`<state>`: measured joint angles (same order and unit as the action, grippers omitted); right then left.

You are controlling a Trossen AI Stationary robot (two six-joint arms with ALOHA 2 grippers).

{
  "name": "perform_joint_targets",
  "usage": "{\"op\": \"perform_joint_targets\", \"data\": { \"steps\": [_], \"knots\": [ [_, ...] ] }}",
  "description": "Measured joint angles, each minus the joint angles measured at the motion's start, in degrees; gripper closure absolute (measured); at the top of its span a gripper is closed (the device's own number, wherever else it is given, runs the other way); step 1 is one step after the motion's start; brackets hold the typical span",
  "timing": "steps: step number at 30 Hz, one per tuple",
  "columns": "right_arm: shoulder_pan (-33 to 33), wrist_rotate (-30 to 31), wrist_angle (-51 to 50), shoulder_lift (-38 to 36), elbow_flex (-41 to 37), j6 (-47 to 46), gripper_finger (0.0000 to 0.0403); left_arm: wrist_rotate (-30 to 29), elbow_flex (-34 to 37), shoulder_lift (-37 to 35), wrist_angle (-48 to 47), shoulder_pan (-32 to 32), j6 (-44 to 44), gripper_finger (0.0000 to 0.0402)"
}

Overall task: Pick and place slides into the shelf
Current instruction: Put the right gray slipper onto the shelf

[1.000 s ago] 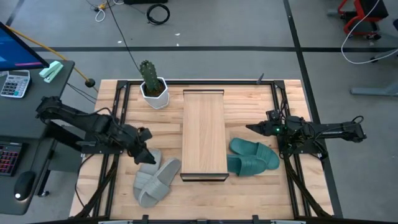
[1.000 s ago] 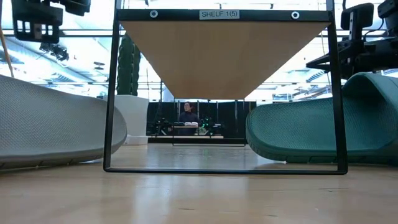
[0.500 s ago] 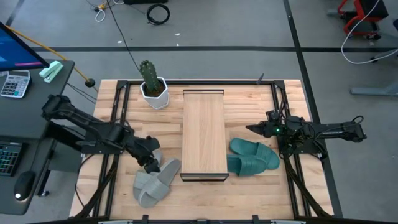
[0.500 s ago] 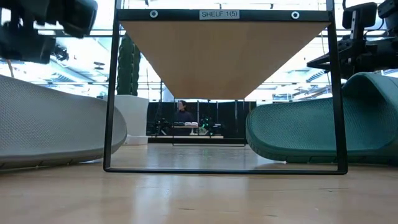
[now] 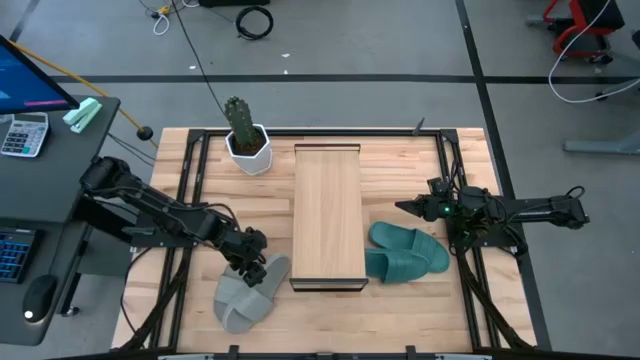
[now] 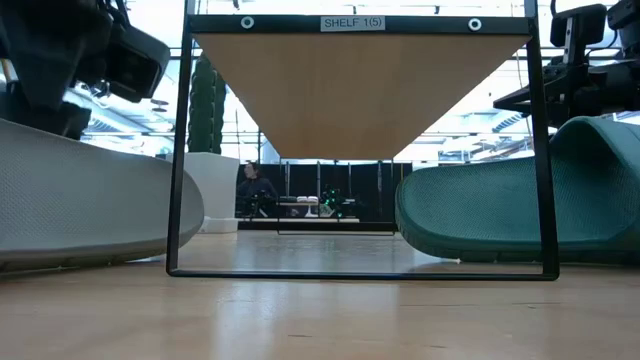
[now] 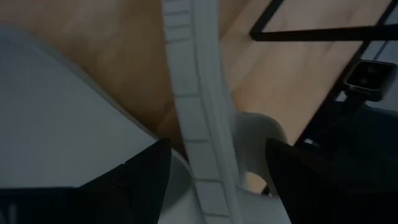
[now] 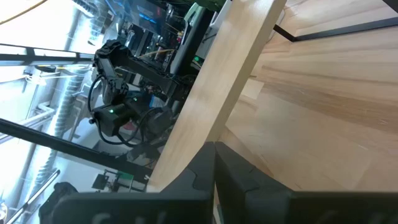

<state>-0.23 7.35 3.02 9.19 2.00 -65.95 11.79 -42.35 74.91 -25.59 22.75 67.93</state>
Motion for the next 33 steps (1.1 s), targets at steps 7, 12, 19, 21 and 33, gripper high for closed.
{"op": "perform_joint_targets", "data": {
  "steps": [7, 12, 19, 21, 33],
  "knots": [
    [0.0, 0.0, 0.0, 0.0, 0.0, 0.0, 0.0386, 0.1, 0.0, 2.5, 2.4, -1.1, -3.0, 0.0133],
    [0.0, 0.1, -0.1, 0.0, 0.0, -0.3, 0.0386, 0.1, 0.0, 2.8, 2.8, -2.1, -4.7, 0.0134],
    [0.0, 0.2, -0.1, 0.0, 0.0, -0.9, 0.0386, 0.1, 0.0, 3.9, 2.6, -2.7, -5.6, 0.0138],
    [0.0, 0.2, -0.1, 0.0, 0.0, -1.3, 0.0386, 0.1, 0.0, 5.0, 3.2, -2.7, -5.6, 0.0144],
    [0.0, 0.1, -0.2, 0.0, 0.0, -1.4, 0.0386, 1.4, 0.0, 8.8, 8.6, -2.8, -2.5, 0.0212]
  ]
}}
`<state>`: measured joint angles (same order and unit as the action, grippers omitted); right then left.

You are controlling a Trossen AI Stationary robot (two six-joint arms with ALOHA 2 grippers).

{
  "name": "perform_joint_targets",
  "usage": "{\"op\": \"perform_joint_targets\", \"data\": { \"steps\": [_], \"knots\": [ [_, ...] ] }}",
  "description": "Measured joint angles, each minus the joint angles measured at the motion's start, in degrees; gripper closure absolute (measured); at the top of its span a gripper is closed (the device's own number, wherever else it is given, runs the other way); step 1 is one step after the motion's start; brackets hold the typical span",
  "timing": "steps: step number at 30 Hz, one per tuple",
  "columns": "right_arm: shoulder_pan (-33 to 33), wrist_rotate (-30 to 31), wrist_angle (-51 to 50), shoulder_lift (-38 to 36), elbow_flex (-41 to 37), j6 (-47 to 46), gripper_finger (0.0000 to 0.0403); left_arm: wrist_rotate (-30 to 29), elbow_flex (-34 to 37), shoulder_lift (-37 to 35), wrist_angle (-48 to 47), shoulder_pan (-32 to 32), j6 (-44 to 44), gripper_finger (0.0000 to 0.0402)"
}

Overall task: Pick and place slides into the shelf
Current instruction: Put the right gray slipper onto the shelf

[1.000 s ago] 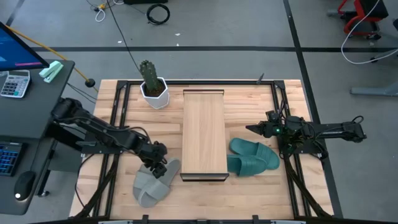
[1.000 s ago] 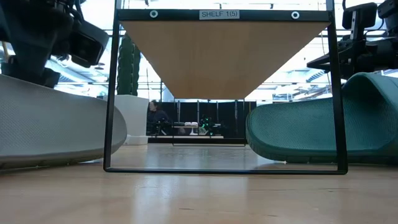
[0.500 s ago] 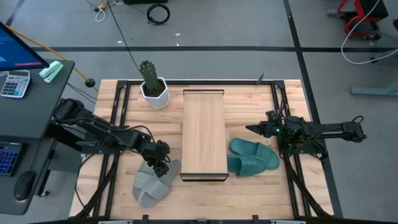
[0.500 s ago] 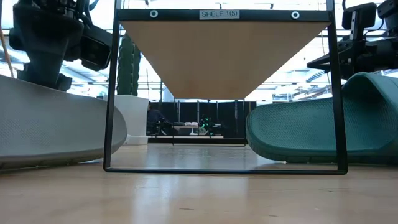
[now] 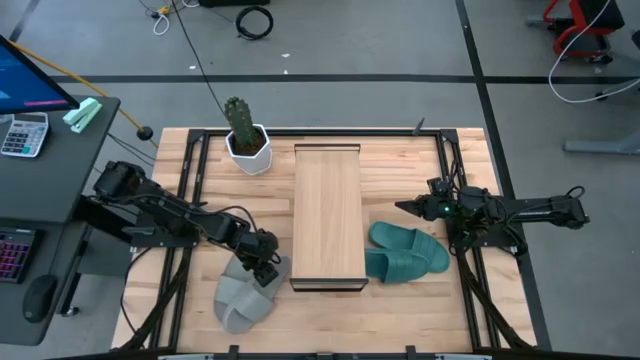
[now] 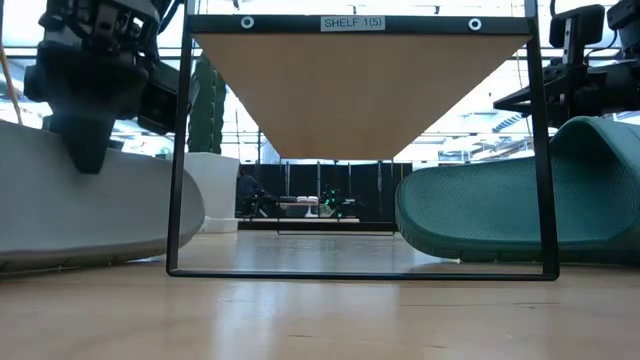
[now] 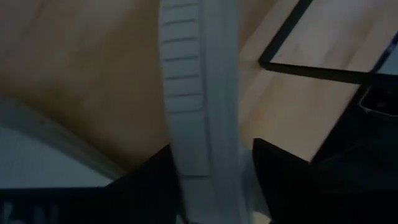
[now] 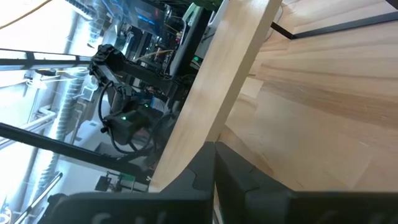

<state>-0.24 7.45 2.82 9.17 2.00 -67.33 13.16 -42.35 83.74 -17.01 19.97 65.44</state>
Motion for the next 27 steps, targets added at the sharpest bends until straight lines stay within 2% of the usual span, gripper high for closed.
{"op": "perform_joint_targets", "data": {
  "steps": [9, 16, 19, 27],
  "knots": [
    [0.0, -0.1, -0.9, 0.0, 0.0, 0.0, 0.0386, 1.8, 0.0, -0.1, 1.4, -0.2, 1.5, 0.0318],
    [0.0, -0.2, -1.6, 0.0, 0.0, 0.0, 0.0386, 2.8, 0.0, -0.7, 1.1, -0.3, 4.4, 0.0318],
    [0.0, -0.3, -1.6, 0.0, 0.0, 0.3, 0.0386, 3.2, 0.0, -2.9, 0.7, -0.3, 4.5, 0.0301],
    [0.0, -0.3, -2.4, 0.0, 0.0, 0.4, 0.0386, 3.0, 0.0, -12.9, -11.4, -0.3, 7.3, 0.032]
  ]
}}
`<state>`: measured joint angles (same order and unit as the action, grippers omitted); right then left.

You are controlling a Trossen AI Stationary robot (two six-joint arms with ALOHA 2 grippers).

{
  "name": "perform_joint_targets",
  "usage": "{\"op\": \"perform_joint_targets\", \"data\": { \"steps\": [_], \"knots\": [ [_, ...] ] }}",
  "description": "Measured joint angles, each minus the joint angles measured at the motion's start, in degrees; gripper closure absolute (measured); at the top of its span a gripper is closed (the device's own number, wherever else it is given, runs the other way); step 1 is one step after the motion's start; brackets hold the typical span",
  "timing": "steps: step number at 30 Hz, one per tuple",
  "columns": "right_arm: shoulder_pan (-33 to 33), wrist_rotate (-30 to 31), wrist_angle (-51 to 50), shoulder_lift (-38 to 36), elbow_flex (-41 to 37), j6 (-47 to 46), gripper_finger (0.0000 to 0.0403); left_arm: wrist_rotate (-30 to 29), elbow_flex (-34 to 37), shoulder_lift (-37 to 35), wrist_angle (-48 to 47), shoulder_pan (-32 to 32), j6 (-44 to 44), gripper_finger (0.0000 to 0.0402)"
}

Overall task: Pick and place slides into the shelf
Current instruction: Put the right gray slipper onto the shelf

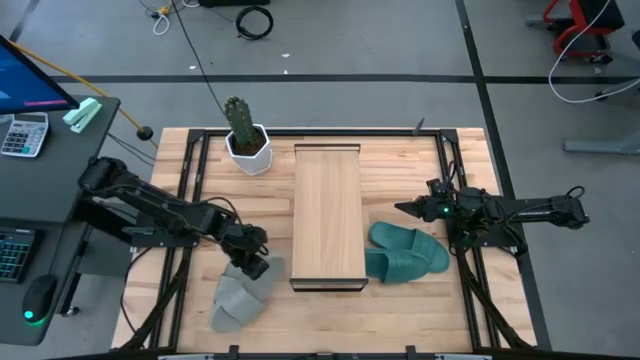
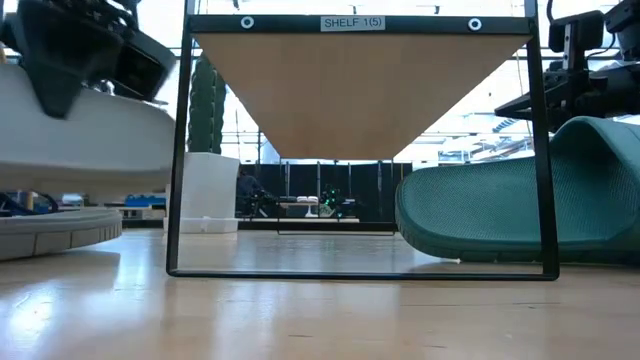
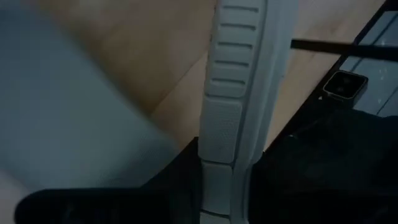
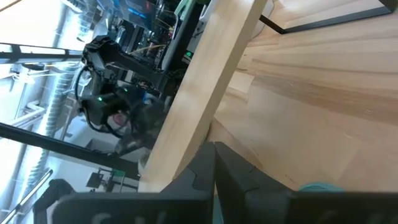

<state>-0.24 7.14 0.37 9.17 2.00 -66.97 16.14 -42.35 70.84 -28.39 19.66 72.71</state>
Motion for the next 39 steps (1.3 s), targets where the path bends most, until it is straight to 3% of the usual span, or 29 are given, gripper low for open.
{"op": "perform_joint_targets", "data": {
  "steps": [4, 9, 14, 19, 25, 31, 39],
  "knots": [
    [0.0, 0.0, -0.7, 0.0, 0.0, 0.1, 0.0386, -2.7, 0.0, -7.4, -5.6, 0.1, 4.0, 0.032],
    [0.0, 0.0, -1.0, 0.0, 0.0, 1.1, 0.0386, -11.1, 0.0, -17.1, -6.2, 0.1, 11.9, 0.0311],
    [0.0, 0.0, -1.2, 0.0, 0.0, 2.0, 0.0386, -24.8, -2.4, -23.9, -6.3, 0.1, 17.0, 0.0321],
    [0.0, 0.1, -1.2, 0.0, 0.0, 2.7, 0.0386, -41.7, -8.6, -25.0, -6.7, 0.0, 17.0, 0.0321],
    [0.0, 0.0, -1.2, 0.0, 0.0, 2.7, 0.0386, -61.2, -17.9, -20.8, -5.3, 0.2, 9.9, 0.0322],
    [0.0, -0.2, -1.2, 0.0, 0.0, 2.5, 0.0386, -78.6, -26.6, -10.9, -5.1, 3.0, 6.2, 0.0322],
    [0.0, -4.4, -1.2, 0.0, 0.0, 2.5, 0.0386, -98.6, -30.1, 4.3, -5.2, 11.6, 25.2, 0.0322]
  ]
}}
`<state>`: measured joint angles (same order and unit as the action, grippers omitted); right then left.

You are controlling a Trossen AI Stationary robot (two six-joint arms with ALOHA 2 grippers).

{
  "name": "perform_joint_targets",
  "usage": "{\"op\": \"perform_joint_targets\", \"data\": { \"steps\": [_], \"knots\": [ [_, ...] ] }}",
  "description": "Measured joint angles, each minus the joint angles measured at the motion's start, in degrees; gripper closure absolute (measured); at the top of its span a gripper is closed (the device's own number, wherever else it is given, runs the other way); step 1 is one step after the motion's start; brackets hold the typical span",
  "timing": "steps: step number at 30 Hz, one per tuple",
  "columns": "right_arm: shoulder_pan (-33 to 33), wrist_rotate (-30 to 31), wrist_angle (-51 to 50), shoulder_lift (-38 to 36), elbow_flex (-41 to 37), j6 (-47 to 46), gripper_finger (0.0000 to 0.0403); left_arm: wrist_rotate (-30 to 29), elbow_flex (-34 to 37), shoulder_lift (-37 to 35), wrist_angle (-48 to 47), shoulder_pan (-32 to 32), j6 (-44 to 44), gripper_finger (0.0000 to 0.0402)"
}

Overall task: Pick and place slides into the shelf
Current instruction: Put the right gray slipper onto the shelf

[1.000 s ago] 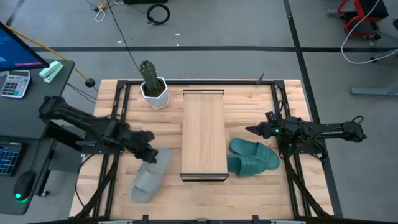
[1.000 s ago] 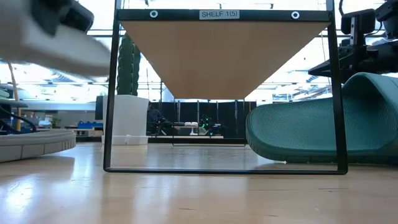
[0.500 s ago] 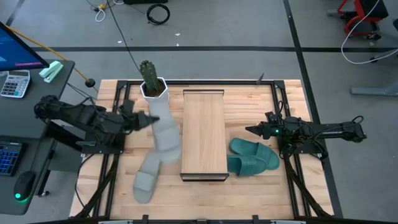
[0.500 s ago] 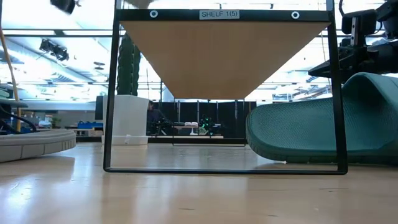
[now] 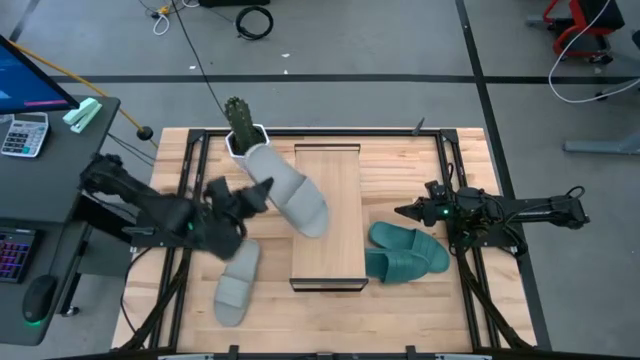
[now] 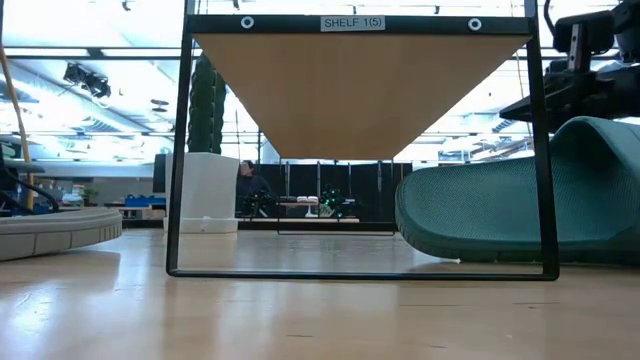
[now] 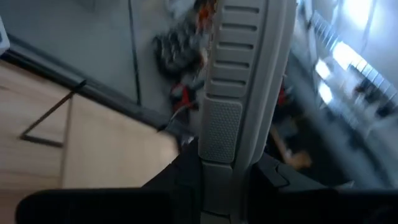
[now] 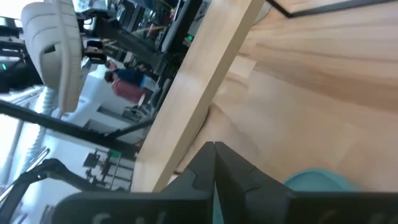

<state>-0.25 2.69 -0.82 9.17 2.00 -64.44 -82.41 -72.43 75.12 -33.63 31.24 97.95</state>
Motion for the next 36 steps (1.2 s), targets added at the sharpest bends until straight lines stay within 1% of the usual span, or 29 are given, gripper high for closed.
{"op": "perform_joint_targets", "data": {
  "steps": [2, 3, 6, 8, 11, 13, 19, 23, 25, 27, 32, 34, 36],
  "knots": [
    [0.0, -1.4, 0.0, 0.0, 0.0, 0.0, 0.0386, -6.7, -0.5, 2.8, 1.1, 2.1, 3.4, 0.0322],
    [0.0, -1.9, 0.0, 0.0, 0.0, 0.0, 0.0386, -7.5, -0.8, 3.8, 2.5, 2.9, 3.5, 0.0322],
    [0.0, -2.6, 0.0, 0.0, 0.0, -0.7, 0.0386, -7.4, -1.2, 5.4, 6.8, 3.4, -1.7, 0.0322],
    [0.0, -2.9, 0.1, 0.0, 0.0, -2.0, 0.0386, -7.7, -1.3, 6.1, 11.3, 3.1, -5.5, 0.0322],
    [0.0, -3.7, 0.3, 0.0, 0.0, -5.0, 0.0386, -7.6, -1.3, 6.1, 15.3, 2.5, -11.6, 0.0322],
    [0.0, -4.7, 1.0, 0.0, 0.0, -6.6, 0.0386, -7.7, -1.3, 6.0, 16.8, 2.2, -13.0, 0.0322],
    [0.1, -5.0, 3.6, 0.0, 0.0, -7.6, 0.0386, -7.6, -1.3, 7.1, 15.6, 3.6, -13.5, 0.0322],
    [0.1, -4.4, 3.7, 0.0, 0.0, -9.0, 0.0386, -7.6, -1.3, 8.7, 14.4, 2.7, -12.8, 0.0322],
    [0.1, -3.9, 3.7, 0.0, 0.0, -10.1, 0.0386, -7.5, -1.3, 9.4, 13.0, 1.8, -10.5, 0.0322],
    [0.1, -3.0, 4.0, 0.0, 0.0, -11.0, 0.0386, -7.6, -1.3, 9.4, 9.2, 1.3, -5.6, 0.0322],
    [0.1, -1.4, 5.4, 0.0, 0.0, -11.6, 0.0386, -7.4, -1.2, 9.3, -3.3, 0.8, 15.4, 0.0322],
    [0.1, -1.3, 6.3, 0.0, 0.0, -11.6, 0.0386, -7.5, -1.2, 9.3, -4.6, 0.7, 18.0, 0.0322],
    [0.1, -1.3, 7.0, 0.0, 0.0, -11.3, 0.0386, -7.5, -1.2, 9.3, -2.6, 0.7, 17.2, 0.0322]
  ]
}}
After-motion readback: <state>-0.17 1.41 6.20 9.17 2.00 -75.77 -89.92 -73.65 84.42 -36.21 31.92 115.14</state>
